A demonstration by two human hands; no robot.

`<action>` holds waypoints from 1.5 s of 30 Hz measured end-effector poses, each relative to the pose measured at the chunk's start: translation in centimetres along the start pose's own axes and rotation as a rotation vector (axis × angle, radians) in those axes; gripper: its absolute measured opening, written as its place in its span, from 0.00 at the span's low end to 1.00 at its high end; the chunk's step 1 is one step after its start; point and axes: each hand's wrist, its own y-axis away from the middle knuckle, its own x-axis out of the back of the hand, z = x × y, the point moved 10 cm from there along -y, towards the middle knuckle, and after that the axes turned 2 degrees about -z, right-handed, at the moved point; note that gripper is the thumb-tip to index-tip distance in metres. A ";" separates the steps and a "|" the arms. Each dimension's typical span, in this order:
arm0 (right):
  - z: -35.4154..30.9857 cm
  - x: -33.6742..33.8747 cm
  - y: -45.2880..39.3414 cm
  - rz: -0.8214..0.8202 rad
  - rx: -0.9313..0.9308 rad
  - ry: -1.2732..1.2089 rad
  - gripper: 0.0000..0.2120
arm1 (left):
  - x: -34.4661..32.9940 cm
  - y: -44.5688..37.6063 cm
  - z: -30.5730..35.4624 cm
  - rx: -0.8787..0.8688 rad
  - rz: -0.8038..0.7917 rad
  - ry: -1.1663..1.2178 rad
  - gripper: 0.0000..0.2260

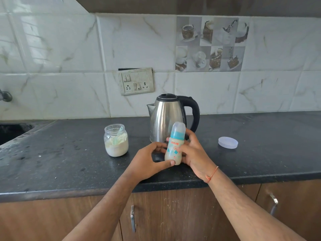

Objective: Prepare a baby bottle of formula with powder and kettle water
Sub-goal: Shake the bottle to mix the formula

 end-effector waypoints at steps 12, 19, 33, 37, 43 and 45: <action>-1.1 0.3 1.8 0.102 0.099 0.641 0.26 | -0.1 0.3 0.1 -0.015 -0.023 0.004 0.24; -1.3 -0.1 3.0 0.200 0.096 0.865 0.37 | -0.7 0.5 0.7 -0.052 -0.137 -0.005 0.29; -3.5 9.3 4.0 0.280 0.000 0.830 0.32 | 0.2 0.2 -0.7 0.006 -0.030 0.054 0.35; -3.9 12.8 3.0 0.349 -0.016 0.820 0.30 | 0.2 0.0 -0.9 0.014 -0.028 0.046 0.33; -4.1 15.9 0.9 0.431 -0.040 0.848 0.27 | 0.4 -0.1 -1.0 0.028 -0.001 0.033 0.28; -4.0 16.9 0.3 0.448 -0.049 0.844 0.26 | 0.4 -0.1 -0.9 0.030 0.000 0.039 0.27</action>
